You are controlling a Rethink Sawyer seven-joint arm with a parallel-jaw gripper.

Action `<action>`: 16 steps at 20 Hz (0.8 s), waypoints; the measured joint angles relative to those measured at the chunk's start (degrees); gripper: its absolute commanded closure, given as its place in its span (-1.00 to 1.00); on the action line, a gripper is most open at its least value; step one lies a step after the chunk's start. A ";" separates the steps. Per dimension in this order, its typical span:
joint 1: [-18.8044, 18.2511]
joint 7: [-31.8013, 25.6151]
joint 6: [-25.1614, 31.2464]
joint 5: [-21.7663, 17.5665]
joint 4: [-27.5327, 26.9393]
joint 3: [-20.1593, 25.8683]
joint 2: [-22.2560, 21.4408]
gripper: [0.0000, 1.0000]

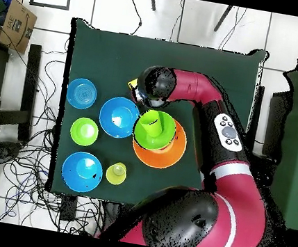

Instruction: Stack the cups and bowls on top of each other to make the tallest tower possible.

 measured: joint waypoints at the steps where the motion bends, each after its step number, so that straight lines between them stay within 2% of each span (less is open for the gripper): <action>1: 0.01 0.00 0.00 0.13 0.00 0.01 0.01 -1.00; 6: 0.00 0.00 -0.67 1.60 0.00 0.11 0.09 -1.00; 16: 0.47 0.00 -1.65 2.12 -0.38 0.13 0.18 -1.00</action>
